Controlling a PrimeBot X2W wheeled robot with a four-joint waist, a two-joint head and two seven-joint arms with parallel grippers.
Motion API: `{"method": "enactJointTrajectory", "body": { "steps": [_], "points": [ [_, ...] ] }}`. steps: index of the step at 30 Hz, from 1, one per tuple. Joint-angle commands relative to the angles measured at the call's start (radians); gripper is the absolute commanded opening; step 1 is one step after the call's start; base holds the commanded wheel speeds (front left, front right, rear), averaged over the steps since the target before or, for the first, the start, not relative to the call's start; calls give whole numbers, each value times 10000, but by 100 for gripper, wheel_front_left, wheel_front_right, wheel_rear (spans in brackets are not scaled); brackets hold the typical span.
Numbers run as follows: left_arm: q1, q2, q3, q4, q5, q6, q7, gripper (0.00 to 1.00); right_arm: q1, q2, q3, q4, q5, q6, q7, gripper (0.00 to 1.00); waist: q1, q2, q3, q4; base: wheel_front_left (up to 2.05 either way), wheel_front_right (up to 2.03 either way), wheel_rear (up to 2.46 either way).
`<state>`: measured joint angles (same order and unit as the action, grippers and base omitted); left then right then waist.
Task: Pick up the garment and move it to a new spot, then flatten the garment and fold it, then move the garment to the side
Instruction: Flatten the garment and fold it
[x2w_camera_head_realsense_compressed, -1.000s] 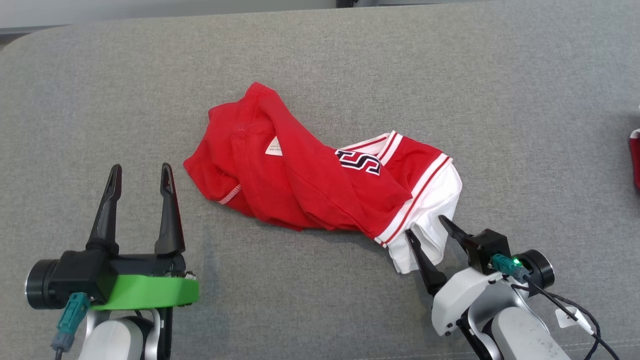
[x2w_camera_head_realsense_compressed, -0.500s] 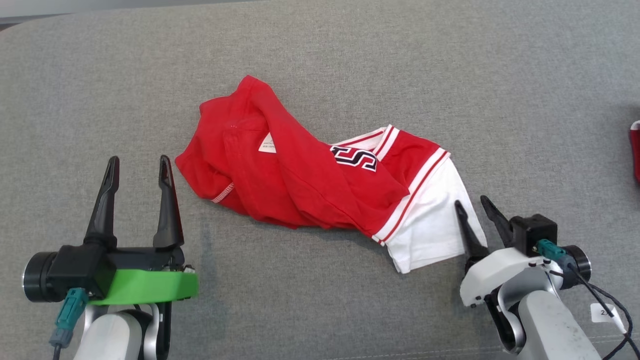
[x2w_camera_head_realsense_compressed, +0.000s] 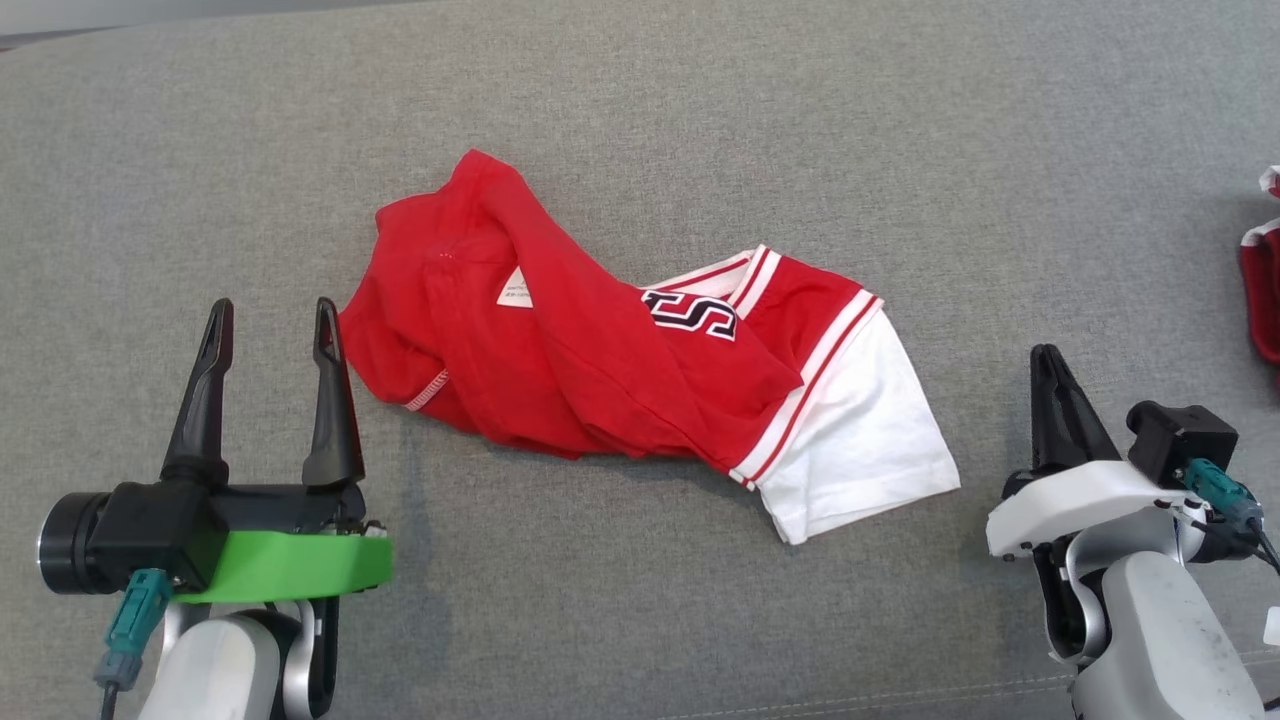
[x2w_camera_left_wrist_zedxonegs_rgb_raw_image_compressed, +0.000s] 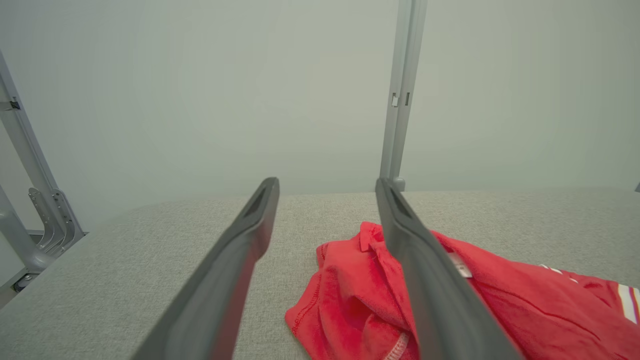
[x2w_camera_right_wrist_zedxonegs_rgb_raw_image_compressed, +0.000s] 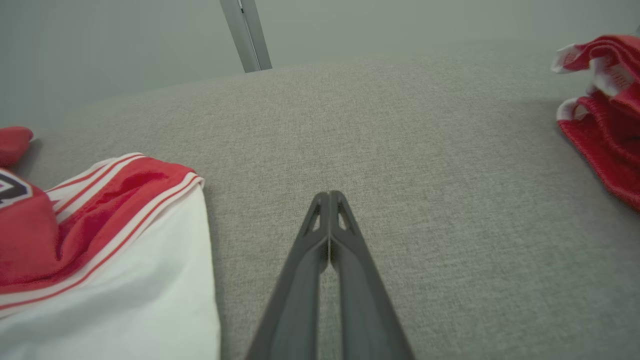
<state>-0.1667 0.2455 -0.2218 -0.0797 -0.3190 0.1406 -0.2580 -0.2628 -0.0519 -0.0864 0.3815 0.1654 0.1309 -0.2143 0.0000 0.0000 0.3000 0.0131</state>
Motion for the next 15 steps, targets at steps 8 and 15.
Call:
{"method": "enactJointTrajectory", "body": {
  "steps": [8, 15],
  "points": [
    [54, 173, 2, 21, -32, 19, 65, 100, 156, -7, -178, -1154, 66, -4, -394, 100, 0, 0, -377, -251, 0, 0, 0],
    [392, 315, 8, -70, -77, 113, 253, 100, 783, -117, 161, -2709, -178, -4, -318, 100, 0, 0, -836, -448, 0, 0, 0]
  ]
}}
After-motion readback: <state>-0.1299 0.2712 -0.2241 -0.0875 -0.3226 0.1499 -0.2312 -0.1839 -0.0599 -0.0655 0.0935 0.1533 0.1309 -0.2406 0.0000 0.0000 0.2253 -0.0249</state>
